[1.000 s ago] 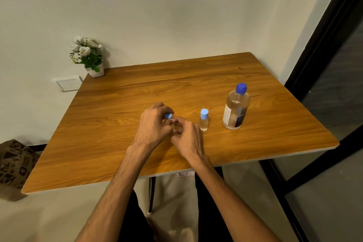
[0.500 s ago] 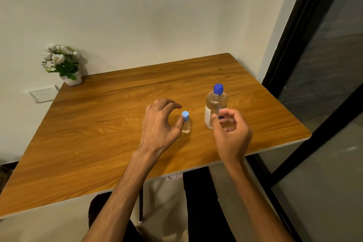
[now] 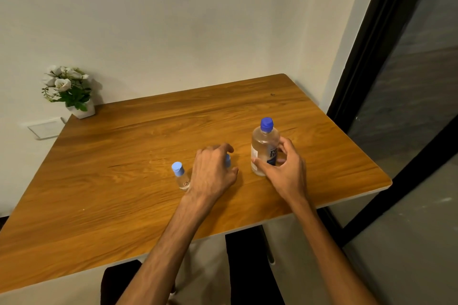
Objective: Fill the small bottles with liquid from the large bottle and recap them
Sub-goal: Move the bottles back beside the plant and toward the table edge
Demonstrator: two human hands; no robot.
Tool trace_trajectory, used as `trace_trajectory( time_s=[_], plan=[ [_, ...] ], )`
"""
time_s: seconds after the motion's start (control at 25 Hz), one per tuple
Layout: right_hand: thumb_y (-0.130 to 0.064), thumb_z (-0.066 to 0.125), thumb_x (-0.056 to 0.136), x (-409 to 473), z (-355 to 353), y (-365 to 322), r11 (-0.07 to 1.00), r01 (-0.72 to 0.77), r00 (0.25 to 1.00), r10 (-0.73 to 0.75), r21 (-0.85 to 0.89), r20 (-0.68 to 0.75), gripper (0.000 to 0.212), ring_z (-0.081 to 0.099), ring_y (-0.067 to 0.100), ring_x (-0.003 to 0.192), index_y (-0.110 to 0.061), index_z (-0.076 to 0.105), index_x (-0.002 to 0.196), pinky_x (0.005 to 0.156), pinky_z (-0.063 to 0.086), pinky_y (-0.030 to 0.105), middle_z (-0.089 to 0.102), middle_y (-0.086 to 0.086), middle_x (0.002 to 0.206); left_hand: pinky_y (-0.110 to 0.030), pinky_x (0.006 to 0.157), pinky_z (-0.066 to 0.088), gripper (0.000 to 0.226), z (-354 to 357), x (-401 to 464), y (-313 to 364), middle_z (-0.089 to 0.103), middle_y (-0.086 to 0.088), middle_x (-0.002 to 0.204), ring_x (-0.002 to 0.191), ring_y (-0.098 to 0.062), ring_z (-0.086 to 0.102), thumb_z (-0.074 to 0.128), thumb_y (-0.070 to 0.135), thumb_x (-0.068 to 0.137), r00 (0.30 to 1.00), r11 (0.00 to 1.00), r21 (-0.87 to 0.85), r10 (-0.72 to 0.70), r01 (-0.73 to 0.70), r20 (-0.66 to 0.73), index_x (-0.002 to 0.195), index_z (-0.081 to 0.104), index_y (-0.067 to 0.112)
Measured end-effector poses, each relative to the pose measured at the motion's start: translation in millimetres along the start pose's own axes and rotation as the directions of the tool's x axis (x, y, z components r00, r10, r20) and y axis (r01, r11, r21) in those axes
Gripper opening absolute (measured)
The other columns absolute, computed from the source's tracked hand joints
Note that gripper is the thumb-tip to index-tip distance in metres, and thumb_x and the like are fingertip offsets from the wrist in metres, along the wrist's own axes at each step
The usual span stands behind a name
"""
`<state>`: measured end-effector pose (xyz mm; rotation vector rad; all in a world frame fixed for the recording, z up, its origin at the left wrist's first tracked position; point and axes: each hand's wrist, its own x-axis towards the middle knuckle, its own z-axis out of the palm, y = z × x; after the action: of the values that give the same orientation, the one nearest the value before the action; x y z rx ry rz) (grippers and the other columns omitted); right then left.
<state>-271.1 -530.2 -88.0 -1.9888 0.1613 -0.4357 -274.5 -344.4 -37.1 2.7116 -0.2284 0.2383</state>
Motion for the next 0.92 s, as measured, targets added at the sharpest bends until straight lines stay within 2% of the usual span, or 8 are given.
trace_trajectory(
  time_s=[0.08, 0.2, 0.32, 0.48, 0.56, 0.64, 0.72, 0.92],
  plan=[
    [-0.035, 0.097, 0.068, 2, 1, 0, 1.000, 0.012, 1.000, -0.012, 0.019, -0.003, 0.079, 0.065, 0.010, 0.110, -0.025, 0.060, 0.136, 0.080, 0.052, 0.017, 0.069, -0.005, 0.131, -0.037, 0.094, 0.056, 0.048, 0, 3, -4, 0.075, -0.003, 0.114, 0.106, -0.023, 0.069, 0.082, 0.030, 0.081, 1.000, 0.999, -0.029, -0.020, 0.020, -0.005, 0.126, 0.068, 0.019],
    [-0.034, 0.097, 0.067, 10, 7, -7, 0.999, 0.018, 1.000, -0.019, 0.030, 0.003, 0.077, 0.064, 0.009, 0.108, -0.024, 0.061, 0.134, 0.080, 0.056, 0.022, 0.070, -0.004, 0.130, -0.035, 0.081, 0.058, 0.045, 0, 8, -10, 0.073, -0.003, 0.112, 0.101, -0.023, 0.069, 0.085, 0.026, 0.078, 0.998, 1.000, -0.019, -0.023, 0.024, 0.060, 0.121, 0.071, 0.018],
    [-0.034, 0.096, 0.068, 28, 19, -20, 0.999, 0.015, 1.000, -0.015, 0.039, 0.015, 0.074, 0.065, 0.009, 0.112, -0.027, 0.060, 0.133, 0.085, 0.061, 0.031, 0.070, -0.004, 0.132, -0.024, 0.066, 0.045, 0.030, -3, 13, -15, 0.075, -0.002, 0.100, 0.087, -0.017, 0.067, 0.081, 0.018, 0.077, 0.999, 0.999, -0.043, -0.017, 0.019, 0.033, 0.106, 0.075, 0.018],
    [-0.035, 0.095, 0.070, 59, 48, -47, 0.998, 0.037, 0.997, -0.040, 0.048, 0.069, 0.071, 0.066, 0.010, 0.116, -0.027, 0.061, 0.133, 0.095, 0.061, 0.041, 0.070, -0.006, 0.131, -0.005, 0.054, 0.029, 0.034, -35, 40, -33, 0.071, 0.009, 0.088, 0.074, -0.005, 0.059, 0.092, 0.022, 0.071, 0.991, 0.992, -0.125, -0.030, 0.013, -0.132, 0.101, 0.076, 0.021],
    [-0.035, 0.094, 0.072, 77, 74, -68, 0.996, 0.071, 0.992, -0.076, 0.048, 0.104, 0.073, 0.066, 0.010, 0.116, -0.026, 0.061, 0.136, 0.097, 0.060, 0.040, 0.071, -0.005, 0.131, -0.005, 0.056, 0.037, 0.036, -60, 63, -58, 0.070, 0.011, 0.087, 0.074, -0.006, 0.062, 0.094, 0.019, 0.068, 0.980, 0.985, -0.165, -0.071, 0.039, -0.188, 0.099, 0.076, 0.020],
    [-0.036, 0.094, 0.072, 96, 108, -89, 0.992, 0.114, 0.981, -0.121, 0.056, 0.149, 0.076, 0.065, 0.009, 0.113, -0.027, 0.061, 0.140, 0.094, 0.059, 0.035, 0.071, -0.004, 0.131, -0.024, 0.064, 0.058, 0.034, -82, 89, -92, 0.075, 0.002, 0.089, 0.078, -0.014, 0.068, 0.093, 0.017, 0.067, 0.966, 0.979, -0.173, -0.146, 0.110, -0.213, 0.096, 0.076, 0.016],
    [-0.036, 0.095, 0.071, 114, 149, -108, 0.988, 0.145, 0.966, -0.154, 0.057, 0.206, 0.077, 0.065, 0.008, 0.106, -0.028, 0.061, 0.140, 0.090, 0.057, 0.030, 0.072, -0.004, 0.128, -0.036, 0.076, 0.063, 0.035, -95, 111, -132, 0.076, -0.004, 0.095, 0.084, -0.020, 0.070, 0.092, 0.015, 0.070, 0.946, 0.963, -0.163, -0.245, 0.213, -0.214, 0.100, 0.075, 0.013],
    [-0.036, 0.095, 0.071, 156, 277, -149, 0.979, 0.199, 0.908, -0.199, 0.041, 0.367, 0.080, 0.070, 0.013, 0.104, -0.024, 0.061, 0.142, 0.086, 0.058, 0.028, 0.073, -0.001, 0.131, -0.023, 0.071, 0.052, 0.037, -93, 134, -240, 0.073, -0.004, 0.097, 0.086, -0.017, 0.069, 0.091, 0.011, 0.074, 0.907, 0.921, -0.206, -0.370, 0.330, -0.199, 0.107, 0.074, 0.008]
  ],
)
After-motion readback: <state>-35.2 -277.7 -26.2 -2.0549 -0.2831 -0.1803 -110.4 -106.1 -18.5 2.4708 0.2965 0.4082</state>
